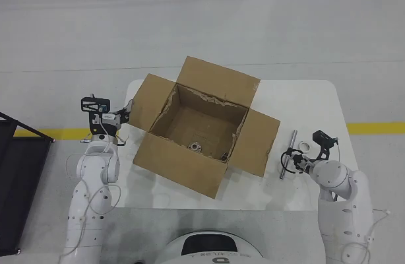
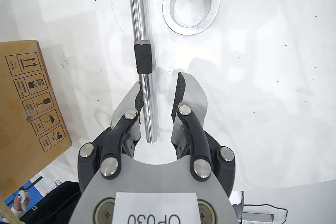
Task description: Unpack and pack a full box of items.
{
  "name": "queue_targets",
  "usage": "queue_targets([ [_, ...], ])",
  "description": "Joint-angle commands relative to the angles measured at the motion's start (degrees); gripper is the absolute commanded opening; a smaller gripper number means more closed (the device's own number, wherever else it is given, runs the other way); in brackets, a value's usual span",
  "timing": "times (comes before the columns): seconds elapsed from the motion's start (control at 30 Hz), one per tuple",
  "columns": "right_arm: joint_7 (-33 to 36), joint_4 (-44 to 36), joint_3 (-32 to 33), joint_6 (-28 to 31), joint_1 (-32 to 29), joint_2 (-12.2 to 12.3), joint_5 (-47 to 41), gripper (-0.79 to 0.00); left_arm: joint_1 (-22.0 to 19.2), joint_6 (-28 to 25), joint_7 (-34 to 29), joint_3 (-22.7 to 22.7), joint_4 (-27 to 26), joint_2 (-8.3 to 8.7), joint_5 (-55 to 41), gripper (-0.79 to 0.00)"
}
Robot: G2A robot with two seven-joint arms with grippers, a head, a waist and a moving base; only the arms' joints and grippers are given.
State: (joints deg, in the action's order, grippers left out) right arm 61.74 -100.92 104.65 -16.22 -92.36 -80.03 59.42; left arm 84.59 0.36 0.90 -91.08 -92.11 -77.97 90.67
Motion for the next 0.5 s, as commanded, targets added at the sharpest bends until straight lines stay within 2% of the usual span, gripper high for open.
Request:
queue_targets([
  [0.0,-1.6,-0.5,0.0,0.8,0.0,-0.1,-2.8,0.000,0.0,0.0,0.0,0.0,0.0,0.00,0.0,0.000],
  [0.27,-16.4,-11.5,3.5,6.2,-8.6,-1.0,-19.9,0.000,0.0,0.0,0.0,0.0,0.0,0.00,0.0,0.000],
  [0.47,-17.5,-13.5,2.5,8.2,-10.9,-1.1,-22.5,0.000,0.0,0.0,0.0,0.0,0.0,0.00,0.0,0.000],
])
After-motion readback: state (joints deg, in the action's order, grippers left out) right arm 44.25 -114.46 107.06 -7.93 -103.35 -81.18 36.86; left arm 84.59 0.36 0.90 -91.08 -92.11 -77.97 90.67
